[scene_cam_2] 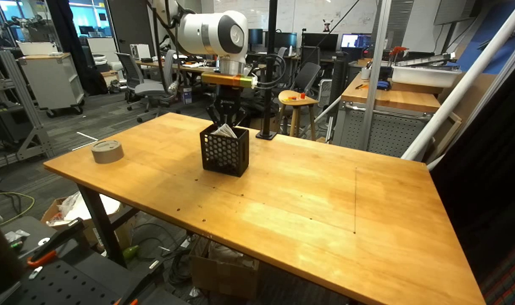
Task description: Pick the cloth and shove it in the box
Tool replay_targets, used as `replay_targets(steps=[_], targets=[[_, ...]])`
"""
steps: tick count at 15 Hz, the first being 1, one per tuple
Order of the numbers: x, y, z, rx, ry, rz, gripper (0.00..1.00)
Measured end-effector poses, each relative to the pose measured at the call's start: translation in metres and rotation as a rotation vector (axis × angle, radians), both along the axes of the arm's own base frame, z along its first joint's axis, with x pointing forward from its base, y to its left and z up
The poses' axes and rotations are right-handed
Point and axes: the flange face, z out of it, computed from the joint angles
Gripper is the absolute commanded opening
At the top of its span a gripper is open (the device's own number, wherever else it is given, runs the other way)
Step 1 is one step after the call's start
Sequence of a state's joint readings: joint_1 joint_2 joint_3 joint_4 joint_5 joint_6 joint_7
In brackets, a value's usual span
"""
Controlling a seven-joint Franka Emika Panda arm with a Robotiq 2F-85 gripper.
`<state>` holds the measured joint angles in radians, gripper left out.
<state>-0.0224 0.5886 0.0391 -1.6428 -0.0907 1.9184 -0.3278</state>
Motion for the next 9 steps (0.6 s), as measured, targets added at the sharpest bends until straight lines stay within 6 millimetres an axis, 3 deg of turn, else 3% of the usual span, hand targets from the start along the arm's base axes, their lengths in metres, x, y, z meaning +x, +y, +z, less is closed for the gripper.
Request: replay_targets(steps=[4, 9], targets=[[0.001, 0.006, -0.034, 0.093, 0.047, 0.019, 0.05], [0.008, 0.004, -0.045, 0.171, 0.077, 0.033, 0.06]])
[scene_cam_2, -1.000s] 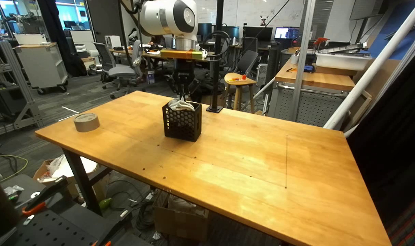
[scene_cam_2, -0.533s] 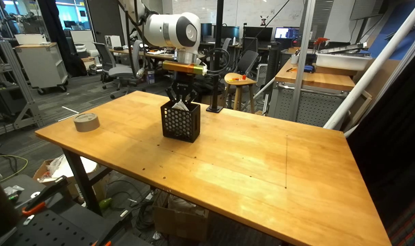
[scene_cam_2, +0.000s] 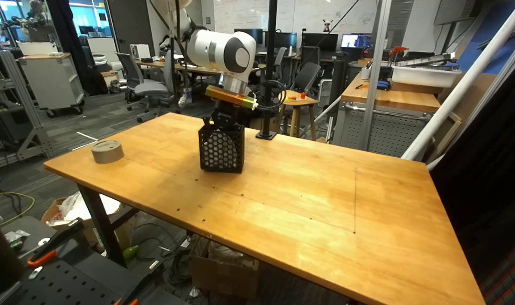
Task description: Pick the cloth and shove it in the box
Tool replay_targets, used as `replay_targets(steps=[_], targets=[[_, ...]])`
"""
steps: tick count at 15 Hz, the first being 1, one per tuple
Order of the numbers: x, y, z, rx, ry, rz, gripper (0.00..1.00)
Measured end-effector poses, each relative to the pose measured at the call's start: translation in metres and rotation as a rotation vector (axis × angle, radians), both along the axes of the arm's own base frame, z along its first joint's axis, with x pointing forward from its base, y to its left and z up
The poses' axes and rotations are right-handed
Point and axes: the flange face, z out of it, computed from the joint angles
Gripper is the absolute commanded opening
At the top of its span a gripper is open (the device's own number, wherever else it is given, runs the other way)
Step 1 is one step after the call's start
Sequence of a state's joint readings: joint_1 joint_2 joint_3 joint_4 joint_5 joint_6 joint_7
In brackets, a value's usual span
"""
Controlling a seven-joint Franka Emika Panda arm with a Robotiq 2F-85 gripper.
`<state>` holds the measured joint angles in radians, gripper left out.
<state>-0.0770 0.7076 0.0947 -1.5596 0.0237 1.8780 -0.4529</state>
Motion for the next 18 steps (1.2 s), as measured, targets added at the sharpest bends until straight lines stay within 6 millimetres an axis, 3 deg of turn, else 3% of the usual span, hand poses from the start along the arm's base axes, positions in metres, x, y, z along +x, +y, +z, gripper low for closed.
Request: replay_targets(steps=[2, 4, 9, 14, 18], targets=[[0.003, -0.001, 0.000, 0.017, 0.006, 0.000, 0.07], [0.004, -0.003, 0.001, 0.025, 0.003, -0.004, 0.33], [0.015, -0.006, 0.027, 0.023, -0.047, -0.007, 0.63], [0.022, 0.001, 0.075, 0.018, -0.120, 0.004, 0.56], [0.020, 0.009, 0.114, 0.005, -0.162, 0.022, 0.57]])
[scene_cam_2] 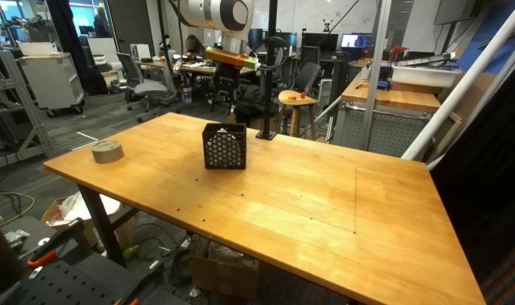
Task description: Pick the cloth and shove it in the box
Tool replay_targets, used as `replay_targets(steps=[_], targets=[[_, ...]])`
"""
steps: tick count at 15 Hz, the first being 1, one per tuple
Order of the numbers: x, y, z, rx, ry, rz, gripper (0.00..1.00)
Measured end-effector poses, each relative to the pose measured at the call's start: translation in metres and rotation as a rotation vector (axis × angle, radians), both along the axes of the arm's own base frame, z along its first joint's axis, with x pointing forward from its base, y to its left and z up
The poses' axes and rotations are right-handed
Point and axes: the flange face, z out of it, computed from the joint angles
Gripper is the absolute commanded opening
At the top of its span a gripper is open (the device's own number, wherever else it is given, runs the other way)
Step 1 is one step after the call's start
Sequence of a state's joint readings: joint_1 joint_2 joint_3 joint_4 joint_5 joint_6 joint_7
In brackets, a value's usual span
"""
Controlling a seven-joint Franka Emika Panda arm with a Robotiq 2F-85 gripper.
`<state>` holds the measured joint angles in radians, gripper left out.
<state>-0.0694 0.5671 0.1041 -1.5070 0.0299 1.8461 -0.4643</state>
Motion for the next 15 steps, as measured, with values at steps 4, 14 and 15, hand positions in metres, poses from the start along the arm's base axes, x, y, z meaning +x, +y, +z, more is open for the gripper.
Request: replay_targets(steps=[4, 14, 15], targets=[[-0.010, 0.005, 0.051, -0.024, -0.047, 0.003, 0.74], [-0.060, 0.016, 0.146, -0.066, -0.124, -0.068, 0.95], [-0.062, 0.016, 0.147, -0.068, -0.124, -0.070, 0.95]])
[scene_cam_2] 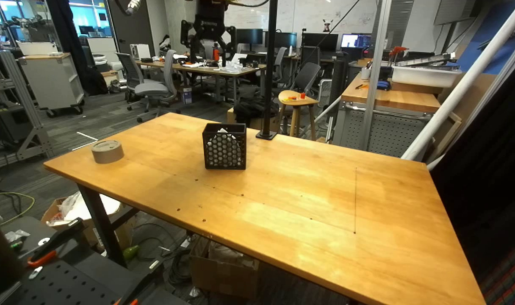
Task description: Pick the cloth and shove it in the box
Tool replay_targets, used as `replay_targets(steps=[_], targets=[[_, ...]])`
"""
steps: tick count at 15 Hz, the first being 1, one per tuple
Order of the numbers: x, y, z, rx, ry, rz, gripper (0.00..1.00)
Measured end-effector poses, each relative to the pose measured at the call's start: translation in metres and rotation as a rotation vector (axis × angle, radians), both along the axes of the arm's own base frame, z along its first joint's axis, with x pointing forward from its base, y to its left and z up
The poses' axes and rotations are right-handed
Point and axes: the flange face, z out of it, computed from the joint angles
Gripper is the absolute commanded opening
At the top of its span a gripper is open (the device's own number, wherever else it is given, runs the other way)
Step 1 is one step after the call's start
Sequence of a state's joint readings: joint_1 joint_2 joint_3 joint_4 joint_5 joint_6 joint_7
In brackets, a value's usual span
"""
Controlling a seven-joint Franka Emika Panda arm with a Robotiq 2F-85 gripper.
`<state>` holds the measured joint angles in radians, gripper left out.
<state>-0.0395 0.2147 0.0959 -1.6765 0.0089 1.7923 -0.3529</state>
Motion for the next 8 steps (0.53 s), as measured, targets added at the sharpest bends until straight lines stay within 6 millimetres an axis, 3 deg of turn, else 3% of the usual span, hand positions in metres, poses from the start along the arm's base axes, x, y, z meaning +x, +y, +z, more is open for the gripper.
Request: replay_targets(steps=[8], targets=[[-0.0020, -0.0010, -0.0027, -0.001, 0.007, -0.005, 0.95]])
